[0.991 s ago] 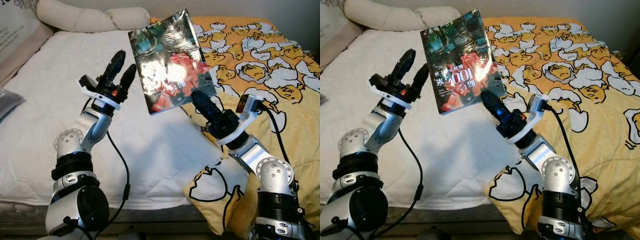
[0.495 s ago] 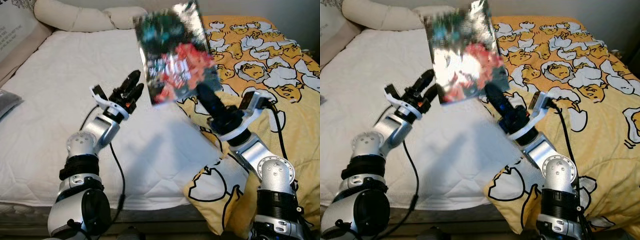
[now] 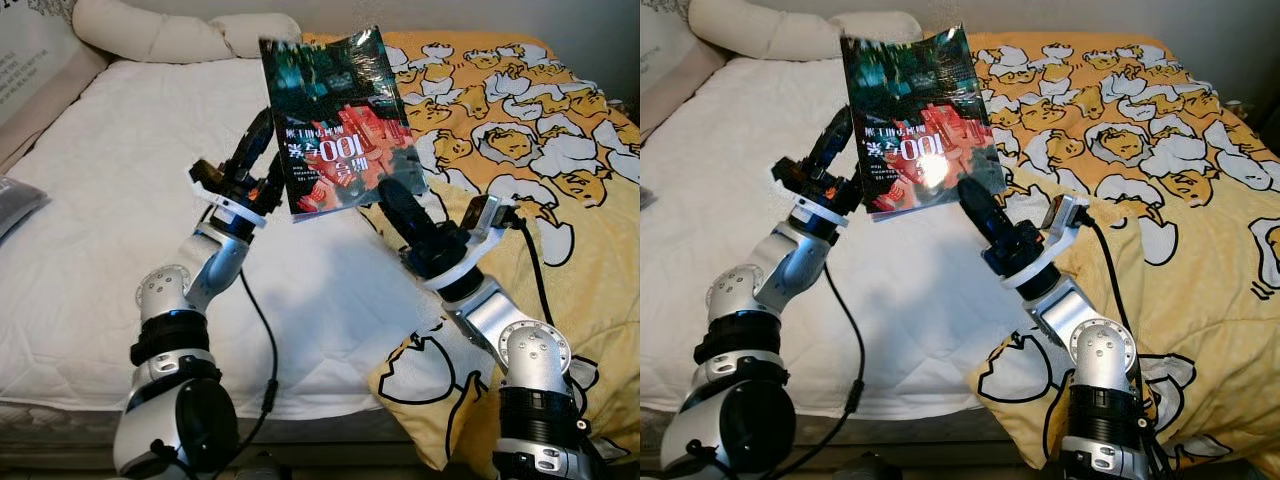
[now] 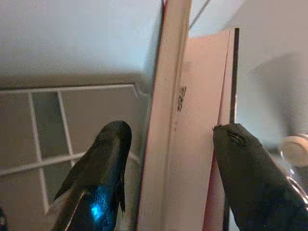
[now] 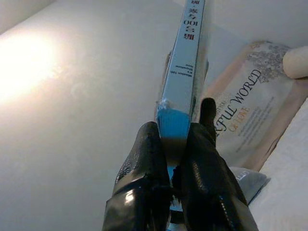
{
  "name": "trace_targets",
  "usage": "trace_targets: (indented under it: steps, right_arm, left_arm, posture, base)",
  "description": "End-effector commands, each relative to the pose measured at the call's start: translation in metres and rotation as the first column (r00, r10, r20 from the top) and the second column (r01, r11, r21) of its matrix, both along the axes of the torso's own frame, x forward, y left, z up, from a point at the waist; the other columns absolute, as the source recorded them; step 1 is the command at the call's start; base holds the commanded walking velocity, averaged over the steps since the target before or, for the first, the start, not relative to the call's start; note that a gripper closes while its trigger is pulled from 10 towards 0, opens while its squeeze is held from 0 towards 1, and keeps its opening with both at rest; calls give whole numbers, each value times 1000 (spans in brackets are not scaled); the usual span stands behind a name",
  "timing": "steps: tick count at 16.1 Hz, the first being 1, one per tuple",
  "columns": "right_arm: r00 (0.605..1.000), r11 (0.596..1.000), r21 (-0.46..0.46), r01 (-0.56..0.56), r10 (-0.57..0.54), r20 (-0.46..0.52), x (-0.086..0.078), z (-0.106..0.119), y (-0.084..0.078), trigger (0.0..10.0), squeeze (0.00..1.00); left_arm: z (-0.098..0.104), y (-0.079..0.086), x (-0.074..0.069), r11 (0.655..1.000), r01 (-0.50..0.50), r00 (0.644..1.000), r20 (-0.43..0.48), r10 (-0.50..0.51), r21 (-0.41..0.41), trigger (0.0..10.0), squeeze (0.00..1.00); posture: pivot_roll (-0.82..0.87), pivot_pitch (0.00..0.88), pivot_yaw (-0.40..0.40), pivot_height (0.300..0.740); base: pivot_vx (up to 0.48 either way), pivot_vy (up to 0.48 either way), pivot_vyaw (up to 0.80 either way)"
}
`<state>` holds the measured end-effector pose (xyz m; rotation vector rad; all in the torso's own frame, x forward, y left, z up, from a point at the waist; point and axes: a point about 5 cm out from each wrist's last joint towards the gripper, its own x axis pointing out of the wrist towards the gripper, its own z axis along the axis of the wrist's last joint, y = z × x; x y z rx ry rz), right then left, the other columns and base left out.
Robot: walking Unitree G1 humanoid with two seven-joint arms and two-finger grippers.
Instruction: Clean up the room
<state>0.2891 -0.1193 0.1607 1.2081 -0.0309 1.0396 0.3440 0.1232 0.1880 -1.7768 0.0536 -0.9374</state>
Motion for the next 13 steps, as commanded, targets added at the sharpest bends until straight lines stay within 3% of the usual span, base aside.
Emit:
trace_targets:
  steps: [1,3,6,13]
  right_arm:
    - [1000,1000,-9,-12,12,6,0,2,4,0,0]
    - [1000,999,-45,0,-1,-19,2,-3,5,0,0]
    - [998,996,-74,42,-45,-43,6,-6,-3,0,0]
    - [999,992,-120,35,-38,-25,7,-4,-4,0,0]
  left_arm:
    - [9,-5,0,1000,27,999,34,-27,6,10000,0]
    - [9,-8,-3,998,30,998,45,-32,47,10000,0]
    - [12,7,-2,1000,-21,999,40,21,2,10000,0]
    - [10,2,-5,998,-32,999,40,30,59,10000,0]
  posture:
    - [78,0,68,740]
    - [76,0,71,740]
    - [74,0,72,740]
    - [75,0,67,740]
  base:
    - [0,0,0]
    - [0,0,0]
    - [0,0,0]
    - [0,0,0]
